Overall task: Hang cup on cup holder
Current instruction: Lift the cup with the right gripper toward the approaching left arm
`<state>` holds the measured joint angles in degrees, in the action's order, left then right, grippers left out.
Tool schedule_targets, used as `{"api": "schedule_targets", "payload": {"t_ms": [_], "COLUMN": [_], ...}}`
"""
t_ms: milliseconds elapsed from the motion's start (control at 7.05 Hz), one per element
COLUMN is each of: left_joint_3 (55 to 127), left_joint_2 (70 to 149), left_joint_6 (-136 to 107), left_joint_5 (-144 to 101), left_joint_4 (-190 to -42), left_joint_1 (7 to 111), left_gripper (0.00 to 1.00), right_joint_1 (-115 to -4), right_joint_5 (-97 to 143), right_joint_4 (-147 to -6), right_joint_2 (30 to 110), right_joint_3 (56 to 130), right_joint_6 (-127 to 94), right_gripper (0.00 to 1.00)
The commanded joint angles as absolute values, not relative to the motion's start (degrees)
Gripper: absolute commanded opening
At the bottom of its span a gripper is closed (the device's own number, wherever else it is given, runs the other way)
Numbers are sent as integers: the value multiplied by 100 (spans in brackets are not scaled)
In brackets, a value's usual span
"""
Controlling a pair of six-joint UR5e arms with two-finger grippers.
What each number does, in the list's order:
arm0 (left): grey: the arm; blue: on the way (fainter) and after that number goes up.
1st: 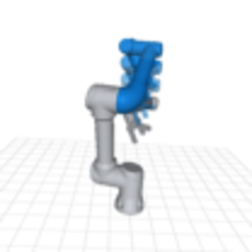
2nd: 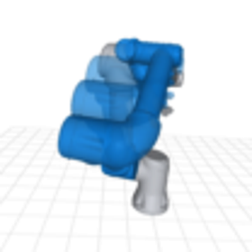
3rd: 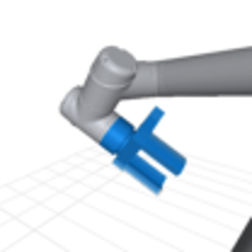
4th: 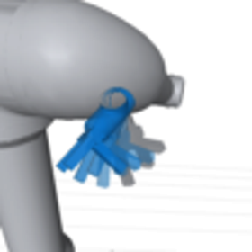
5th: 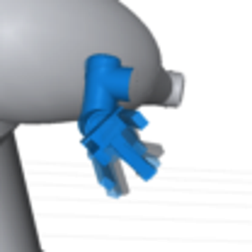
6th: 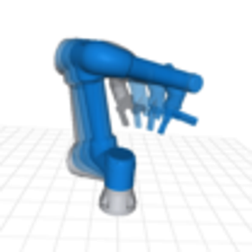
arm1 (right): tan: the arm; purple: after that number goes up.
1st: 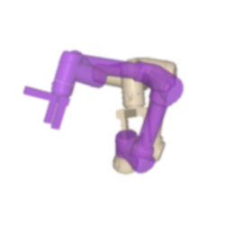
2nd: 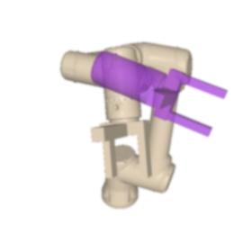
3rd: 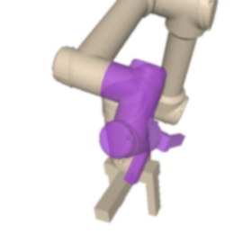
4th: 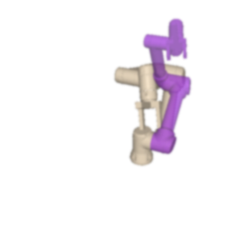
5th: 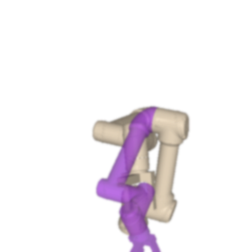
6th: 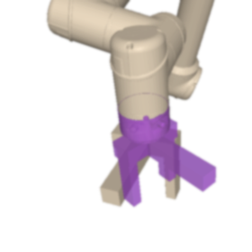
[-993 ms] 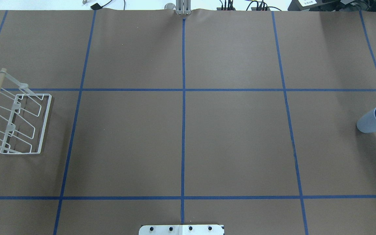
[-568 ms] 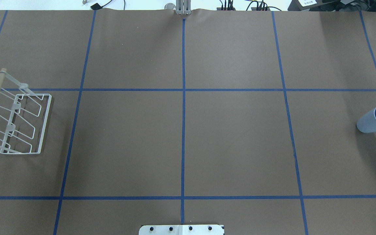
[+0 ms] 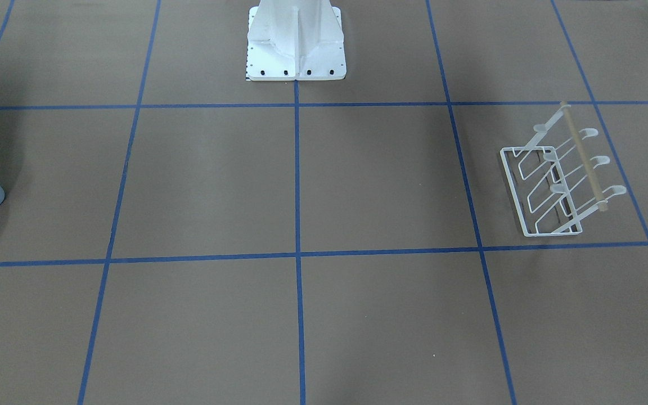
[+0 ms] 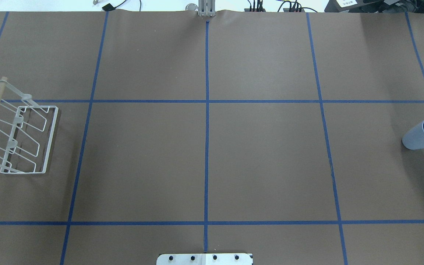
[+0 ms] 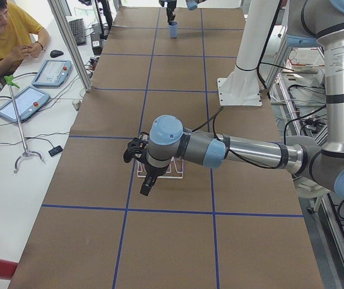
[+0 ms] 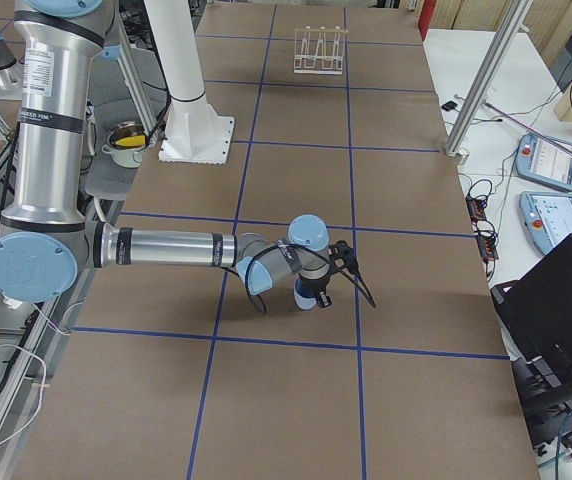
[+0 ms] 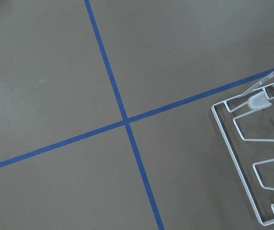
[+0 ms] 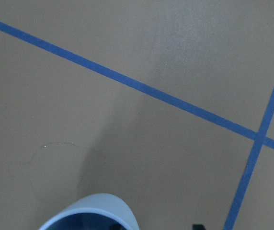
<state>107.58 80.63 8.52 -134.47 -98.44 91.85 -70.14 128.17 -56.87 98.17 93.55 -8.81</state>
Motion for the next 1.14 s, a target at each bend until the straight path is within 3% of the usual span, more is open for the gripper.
{"api": "schedule_targets", "payload": {"t_ms": [0, 568, 993], "left_joint_3": [10767, 10846, 10942], "left_joint_2": [8060, 8060, 8541], "left_joint_6": [853, 835, -352], "left_joint_5": [-13447, -13447, -14455], "left_joint_4": [-9844, -10246, -10622], "left_joint_1": [9185, 9185, 9158], "left_gripper": [99, 99, 99], "right_joint_1": [-6961, -7610, -7638], "right_joint_5": [12849, 13778, 14718], "right_joint_4": [-5695, -5678, -4750], "right_joint_2": [9826, 9660, 9116], "right_joint_3": [9578, 9870, 9861], "right_joint_6": [-879, -1106, -2884], "right_gripper": [0, 0, 0]}}
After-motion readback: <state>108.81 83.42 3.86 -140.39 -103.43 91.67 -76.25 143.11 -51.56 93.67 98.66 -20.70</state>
